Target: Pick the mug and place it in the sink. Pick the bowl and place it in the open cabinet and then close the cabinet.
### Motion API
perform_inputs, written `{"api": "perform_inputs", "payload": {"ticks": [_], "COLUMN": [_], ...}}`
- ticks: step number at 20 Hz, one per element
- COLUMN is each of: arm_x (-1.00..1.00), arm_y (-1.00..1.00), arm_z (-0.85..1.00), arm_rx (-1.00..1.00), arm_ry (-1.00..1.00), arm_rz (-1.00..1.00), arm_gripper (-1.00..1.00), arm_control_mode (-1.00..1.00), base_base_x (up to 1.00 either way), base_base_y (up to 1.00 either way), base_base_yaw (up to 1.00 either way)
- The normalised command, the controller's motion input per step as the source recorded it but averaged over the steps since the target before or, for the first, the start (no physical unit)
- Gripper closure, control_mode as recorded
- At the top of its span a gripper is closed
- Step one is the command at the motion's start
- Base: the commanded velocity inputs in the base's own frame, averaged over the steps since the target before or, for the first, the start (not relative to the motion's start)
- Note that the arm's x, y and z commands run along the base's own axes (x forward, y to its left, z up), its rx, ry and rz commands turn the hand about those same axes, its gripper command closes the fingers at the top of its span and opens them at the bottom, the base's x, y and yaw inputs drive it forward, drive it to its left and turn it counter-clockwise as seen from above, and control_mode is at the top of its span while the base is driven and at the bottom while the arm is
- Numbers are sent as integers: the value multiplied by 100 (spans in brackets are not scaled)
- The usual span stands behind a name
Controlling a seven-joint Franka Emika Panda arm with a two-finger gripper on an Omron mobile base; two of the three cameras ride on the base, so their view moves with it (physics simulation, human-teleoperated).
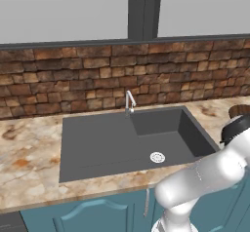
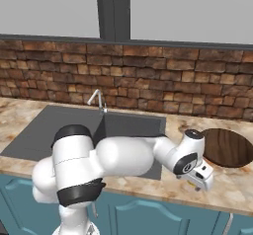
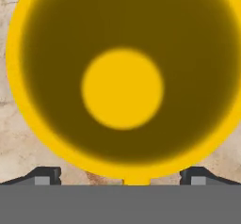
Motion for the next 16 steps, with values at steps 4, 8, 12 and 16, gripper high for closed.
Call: {"api": "perform_inputs", "payload": {"ticks": [4, 8, 12, 16], "arm_x": [28, 22, 4, 0], "arm_y": [-35, -36, -6, 0], "arm_z": [-6, -1, -6, -11], "arm_rx": [0, 0, 0, 0], "arm_ry": [0, 0, -2, -13], "arm_rz": [0, 0, 0, 0], "arm_gripper": [-100, -100, -100, -100], "arm_control_mode": [-100, -100, -100, -100], "base_base_x": [0, 0, 0, 0], "base_base_y": [0, 0, 0, 0], "base_base_yaw": [0, 0, 0, 0]}}
